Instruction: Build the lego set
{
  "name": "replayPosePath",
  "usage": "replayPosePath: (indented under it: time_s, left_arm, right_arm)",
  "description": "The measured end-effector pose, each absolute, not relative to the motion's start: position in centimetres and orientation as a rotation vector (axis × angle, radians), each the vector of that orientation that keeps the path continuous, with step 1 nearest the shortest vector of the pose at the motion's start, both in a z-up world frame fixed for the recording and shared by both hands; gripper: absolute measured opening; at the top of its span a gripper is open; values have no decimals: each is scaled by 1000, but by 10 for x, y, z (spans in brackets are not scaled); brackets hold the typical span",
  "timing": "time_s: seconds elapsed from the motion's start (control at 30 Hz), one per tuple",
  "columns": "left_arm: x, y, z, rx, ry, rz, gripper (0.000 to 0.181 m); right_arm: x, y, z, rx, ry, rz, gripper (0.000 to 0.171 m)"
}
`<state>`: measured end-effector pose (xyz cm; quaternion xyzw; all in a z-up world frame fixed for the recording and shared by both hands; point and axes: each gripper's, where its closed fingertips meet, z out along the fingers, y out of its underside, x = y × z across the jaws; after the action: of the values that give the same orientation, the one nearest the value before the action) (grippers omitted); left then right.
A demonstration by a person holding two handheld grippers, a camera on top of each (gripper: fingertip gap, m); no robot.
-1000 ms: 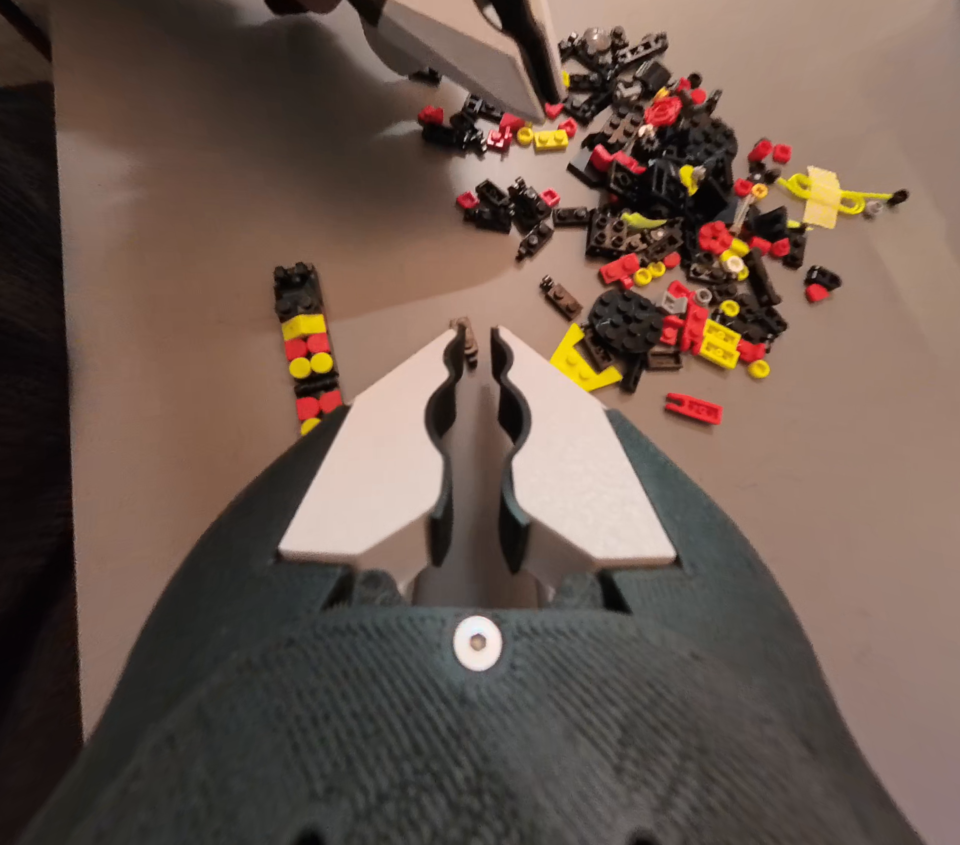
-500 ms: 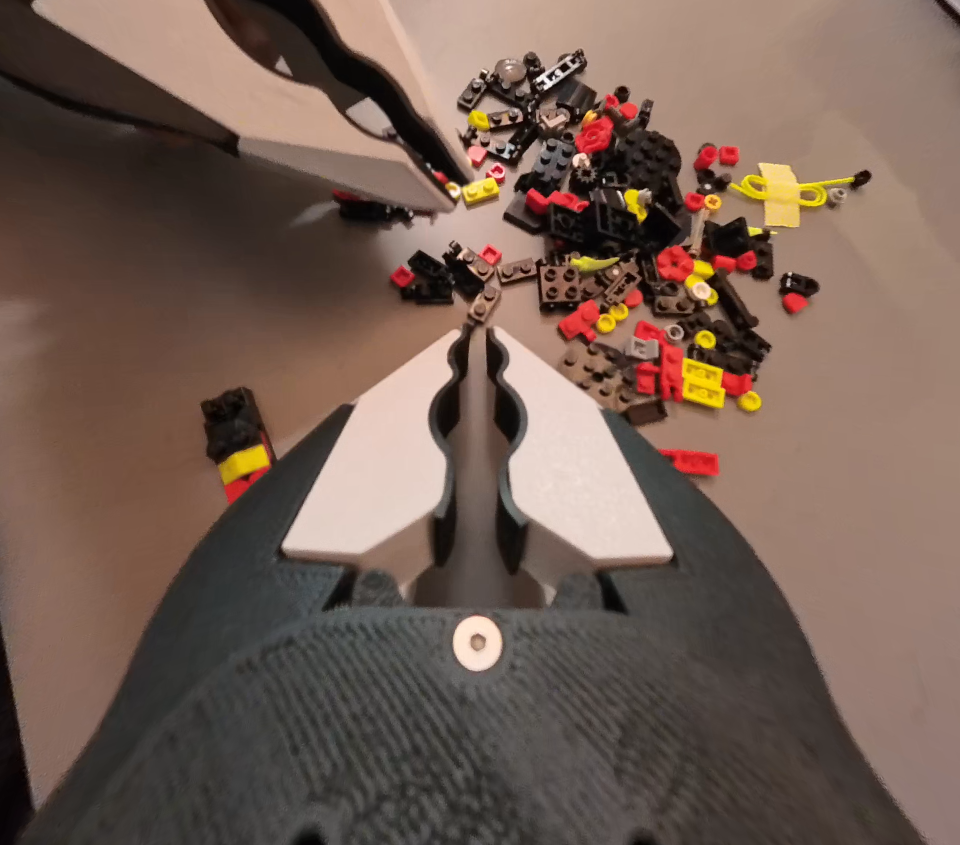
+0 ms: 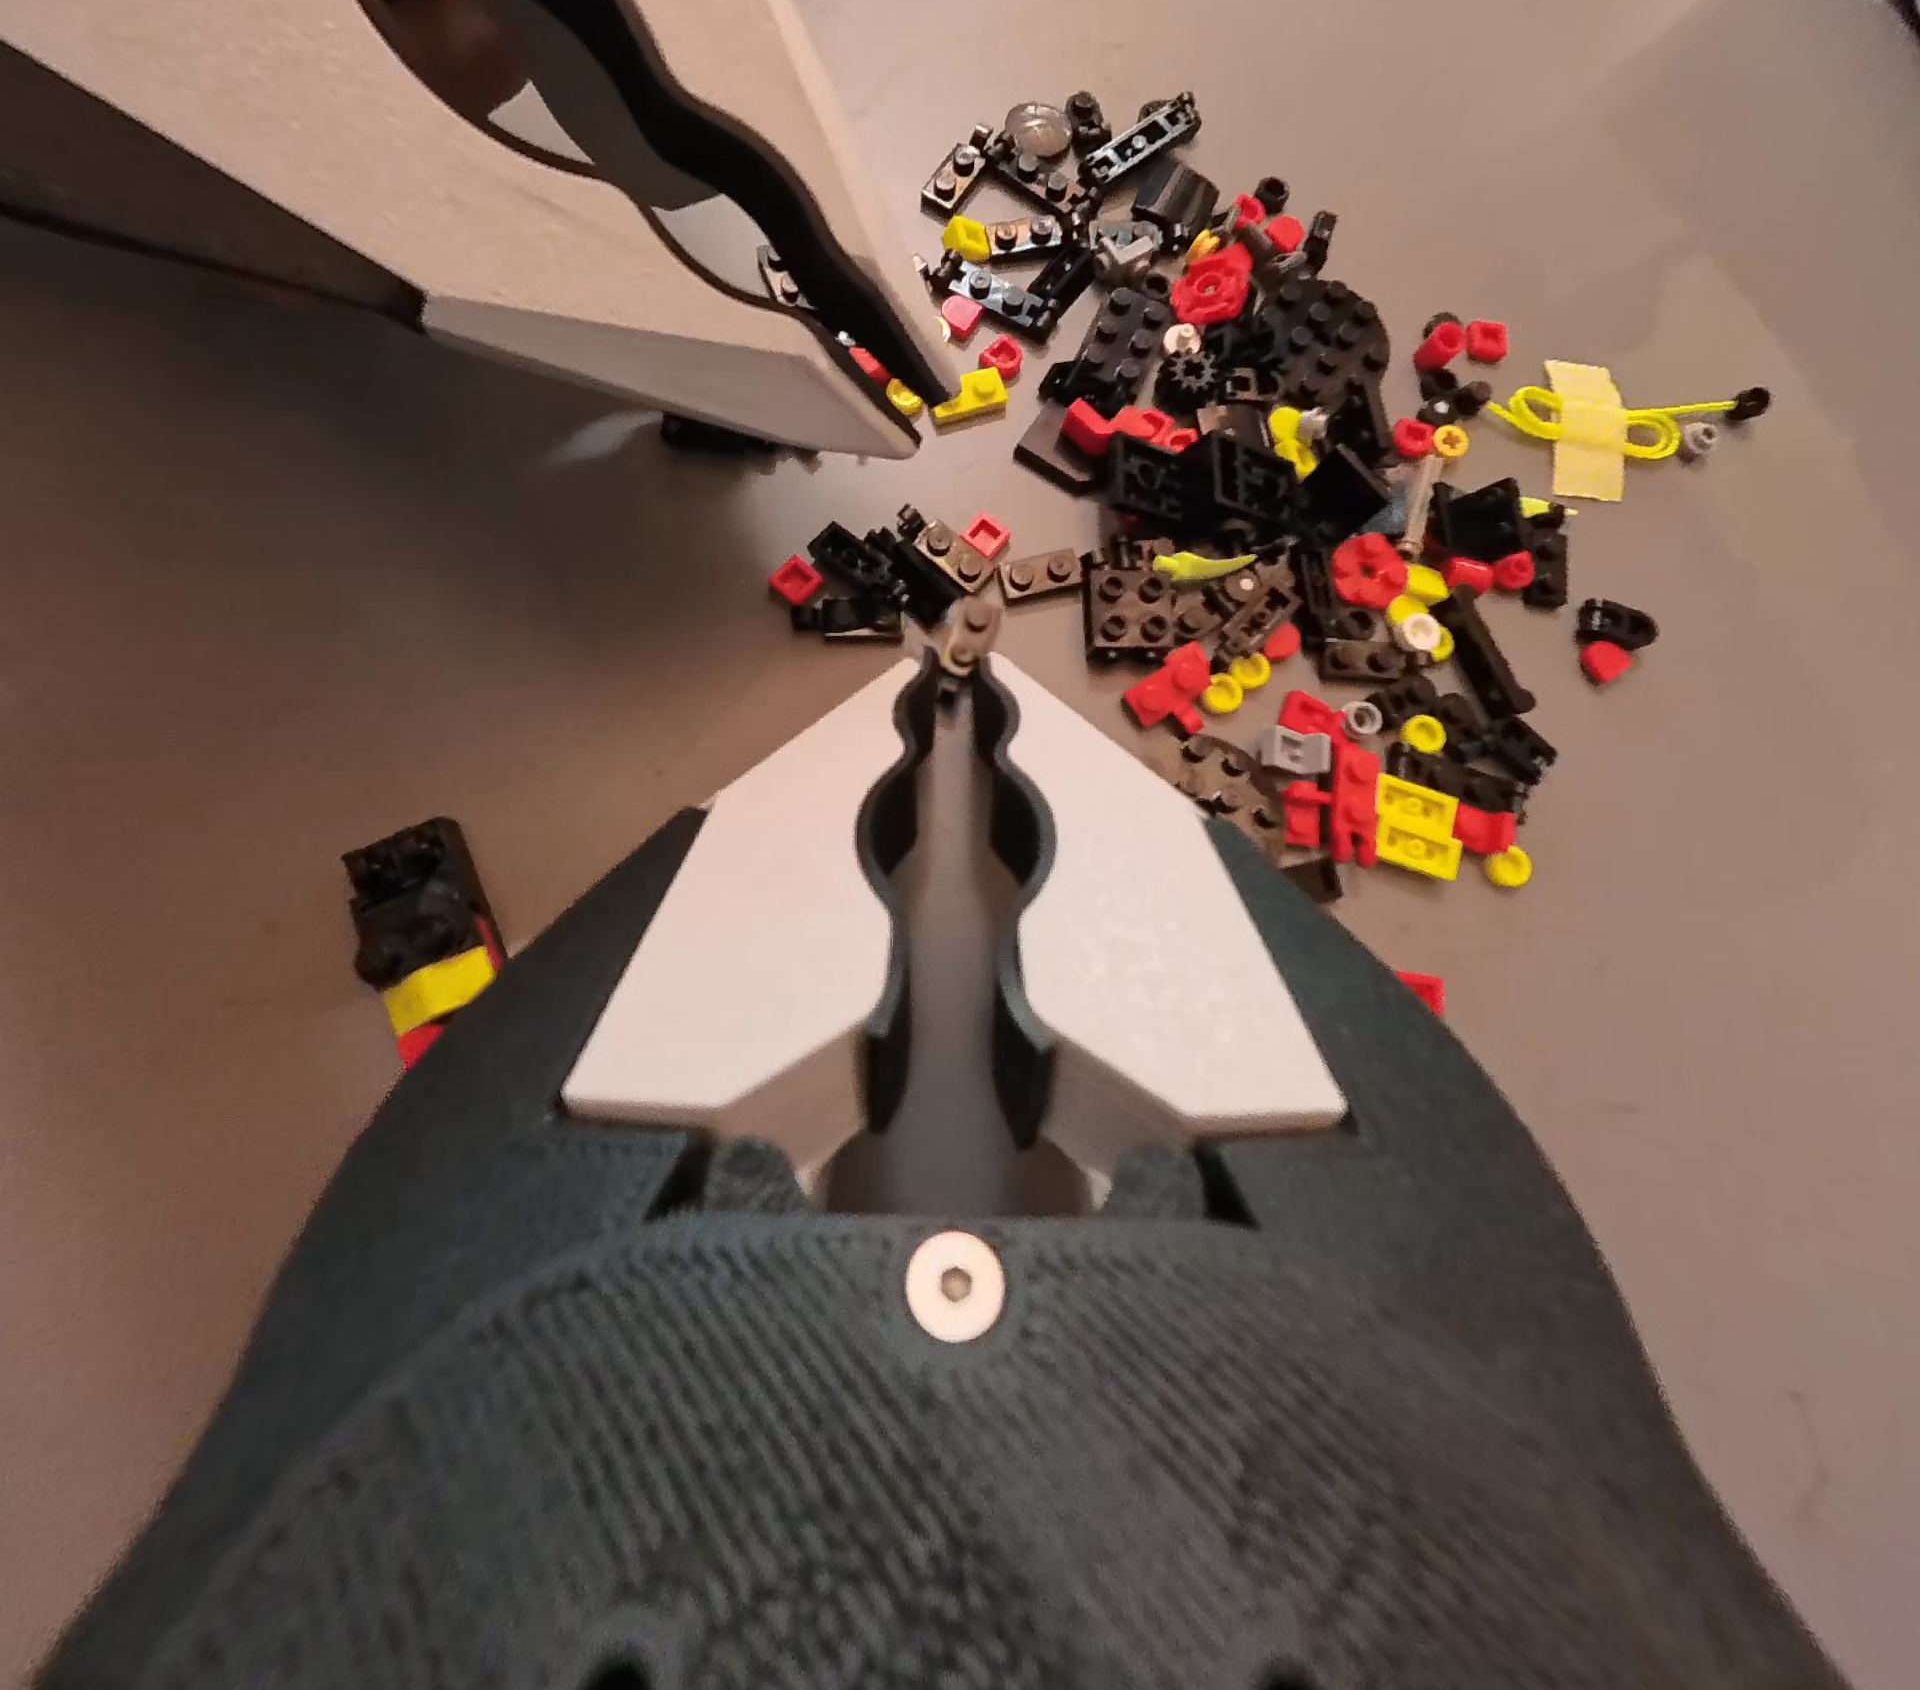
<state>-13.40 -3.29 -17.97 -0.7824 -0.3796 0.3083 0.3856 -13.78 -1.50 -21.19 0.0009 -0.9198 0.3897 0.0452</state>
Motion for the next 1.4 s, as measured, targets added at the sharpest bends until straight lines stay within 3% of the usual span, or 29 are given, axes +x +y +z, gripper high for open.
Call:
replayPosePath:
  time_s: [0.2, 0.53, 0.77, 0.9, 1.4]
  left_arm:
    - [-134, -33, -181, -1999, -965, 780, 3]
    - [-133, -32, -180, -1998, -959, 785, 3]
    - [-131, -29, -183, -2016, -937, 776, 3]
    - [-130, -24, -184, -2037, -903, 784, 4]
    - [-129, -23, -184, -2044, -889, 797, 4]
  right_arm:
    - [-141, -15, -210, -30, -2810, 1210, 13]
    - [-139, -10, -201, 39, -2789, 1229, 6]
    - [-127, 32, -173, 375, -2748, 1321, 6]
    - [-121, 53, -185, 603, -2802, 1296, 6]
    - [-101, 54, -210, 700, -2918, 1195, 6]
